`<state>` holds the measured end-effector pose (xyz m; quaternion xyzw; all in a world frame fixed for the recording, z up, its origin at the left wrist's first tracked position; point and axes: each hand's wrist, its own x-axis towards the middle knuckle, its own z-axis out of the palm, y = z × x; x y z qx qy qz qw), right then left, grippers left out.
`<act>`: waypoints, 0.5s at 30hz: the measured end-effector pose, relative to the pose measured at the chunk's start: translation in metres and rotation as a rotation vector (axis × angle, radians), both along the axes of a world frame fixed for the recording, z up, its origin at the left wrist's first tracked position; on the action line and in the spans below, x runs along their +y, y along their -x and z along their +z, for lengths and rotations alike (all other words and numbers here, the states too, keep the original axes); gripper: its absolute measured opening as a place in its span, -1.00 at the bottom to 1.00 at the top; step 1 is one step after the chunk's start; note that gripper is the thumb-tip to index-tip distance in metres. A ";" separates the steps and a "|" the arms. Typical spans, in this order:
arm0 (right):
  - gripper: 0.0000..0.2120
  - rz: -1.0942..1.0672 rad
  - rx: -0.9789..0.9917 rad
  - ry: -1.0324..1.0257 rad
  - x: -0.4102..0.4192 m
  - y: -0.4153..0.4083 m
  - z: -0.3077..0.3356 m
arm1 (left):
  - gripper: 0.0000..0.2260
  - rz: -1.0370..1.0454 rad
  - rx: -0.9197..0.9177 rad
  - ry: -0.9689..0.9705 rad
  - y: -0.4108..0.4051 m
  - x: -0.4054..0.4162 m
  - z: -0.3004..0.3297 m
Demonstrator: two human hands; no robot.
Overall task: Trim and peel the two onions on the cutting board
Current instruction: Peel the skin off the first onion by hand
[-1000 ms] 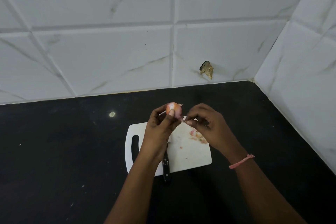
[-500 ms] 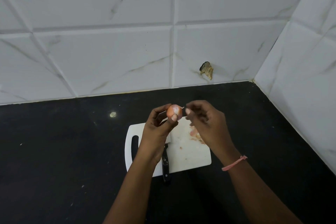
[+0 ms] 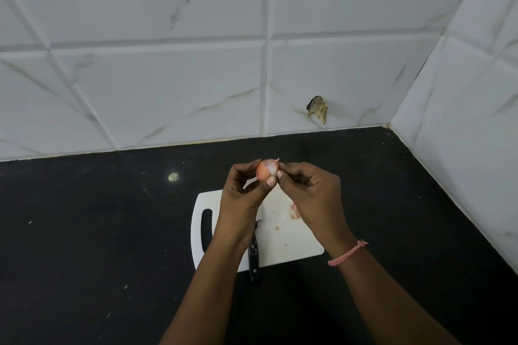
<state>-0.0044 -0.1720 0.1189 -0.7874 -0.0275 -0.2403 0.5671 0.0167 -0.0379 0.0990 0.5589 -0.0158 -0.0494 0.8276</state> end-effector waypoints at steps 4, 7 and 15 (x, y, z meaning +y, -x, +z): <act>-0.81 -0.057 -0.028 0.036 0.004 0.000 -0.003 | -0.60 0.016 -0.015 -0.006 0.000 0.000 0.000; -0.83 -0.070 -0.034 0.044 0.005 0.000 -0.003 | -0.61 0.011 -0.006 -0.002 0.000 0.001 -0.002; -0.85 0.019 0.050 -0.005 0.000 0.000 0.003 | -0.64 0.001 0.024 0.053 -0.001 0.004 -0.002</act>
